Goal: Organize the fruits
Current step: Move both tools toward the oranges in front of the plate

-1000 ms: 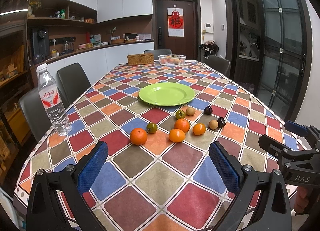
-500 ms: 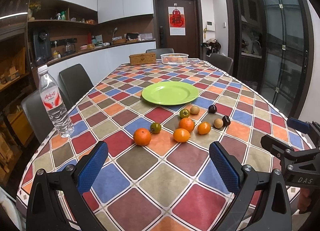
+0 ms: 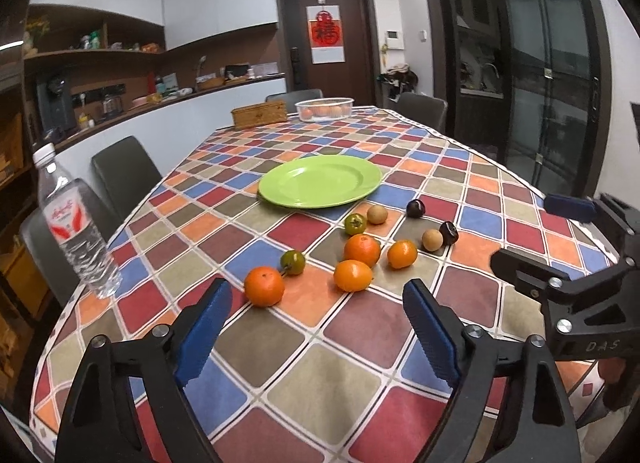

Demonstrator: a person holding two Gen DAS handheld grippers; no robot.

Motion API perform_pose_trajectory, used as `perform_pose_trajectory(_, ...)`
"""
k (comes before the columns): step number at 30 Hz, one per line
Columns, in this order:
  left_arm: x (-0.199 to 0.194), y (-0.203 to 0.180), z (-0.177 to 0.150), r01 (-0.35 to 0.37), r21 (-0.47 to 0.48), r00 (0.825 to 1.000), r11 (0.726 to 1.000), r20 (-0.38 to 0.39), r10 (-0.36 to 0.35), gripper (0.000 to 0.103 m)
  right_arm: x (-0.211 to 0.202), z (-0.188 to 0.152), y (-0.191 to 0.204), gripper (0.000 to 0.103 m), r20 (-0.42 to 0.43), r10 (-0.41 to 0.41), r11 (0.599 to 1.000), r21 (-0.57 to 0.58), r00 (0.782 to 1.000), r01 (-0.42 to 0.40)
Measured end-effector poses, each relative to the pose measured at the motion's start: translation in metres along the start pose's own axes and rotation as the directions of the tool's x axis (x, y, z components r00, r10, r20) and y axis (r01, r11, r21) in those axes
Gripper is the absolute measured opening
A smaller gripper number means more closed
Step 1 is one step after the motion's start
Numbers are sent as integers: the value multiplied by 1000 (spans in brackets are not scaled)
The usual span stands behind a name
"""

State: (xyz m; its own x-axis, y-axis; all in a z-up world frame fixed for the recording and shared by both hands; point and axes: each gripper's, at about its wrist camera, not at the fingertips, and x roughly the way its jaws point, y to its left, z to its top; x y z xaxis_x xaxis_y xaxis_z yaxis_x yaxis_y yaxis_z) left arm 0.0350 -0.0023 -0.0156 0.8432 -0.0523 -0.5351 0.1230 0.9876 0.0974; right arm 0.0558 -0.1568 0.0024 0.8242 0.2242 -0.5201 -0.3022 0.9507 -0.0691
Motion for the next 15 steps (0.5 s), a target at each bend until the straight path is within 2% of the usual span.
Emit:
perform_pose_trajectory(8, 20, -6, 8, 32, 54, 999, 998, -2, -32, 82, 30, 8, 0, 92, -33, 38, 996, -83, 999, -41)
perform_pose_trajectory(15, 43, -6, 12, 73, 71, 996, 995, -61, -69, 73, 57, 10, 4, 80, -89, 101, 984, -135, 991, -113)
